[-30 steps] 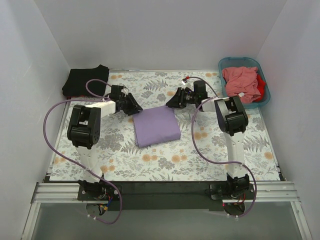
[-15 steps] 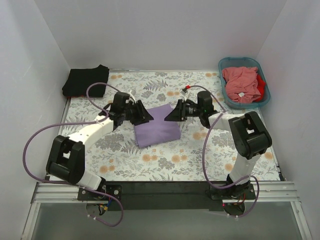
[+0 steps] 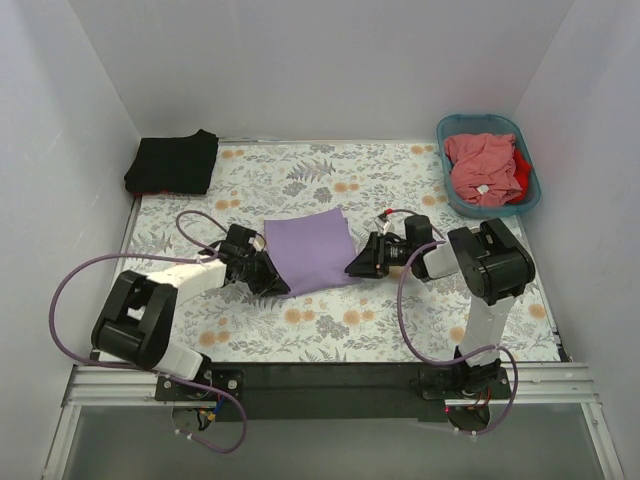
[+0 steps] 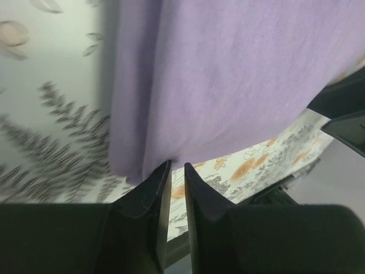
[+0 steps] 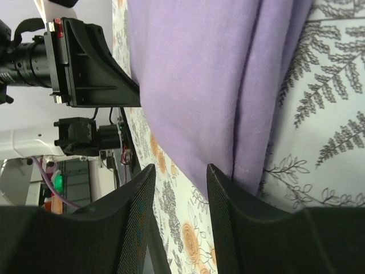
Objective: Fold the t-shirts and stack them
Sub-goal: Fold the tshirt
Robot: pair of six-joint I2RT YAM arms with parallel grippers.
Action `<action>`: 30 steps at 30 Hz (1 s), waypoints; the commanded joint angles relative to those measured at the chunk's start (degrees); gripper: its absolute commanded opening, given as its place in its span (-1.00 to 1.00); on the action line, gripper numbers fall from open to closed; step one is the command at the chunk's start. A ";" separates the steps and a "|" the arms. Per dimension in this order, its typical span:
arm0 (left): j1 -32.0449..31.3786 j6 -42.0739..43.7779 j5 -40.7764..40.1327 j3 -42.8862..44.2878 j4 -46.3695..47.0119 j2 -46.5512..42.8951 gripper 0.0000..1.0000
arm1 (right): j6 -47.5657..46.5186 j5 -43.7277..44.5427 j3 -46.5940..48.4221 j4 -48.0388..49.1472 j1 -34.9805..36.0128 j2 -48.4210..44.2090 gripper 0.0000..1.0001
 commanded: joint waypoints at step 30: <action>1.26 18.99 -36.76 -2.07 -6.18 -37.88 0.40 | 17.04 11.91 11.15 15.44 18.36 6.49 -0.02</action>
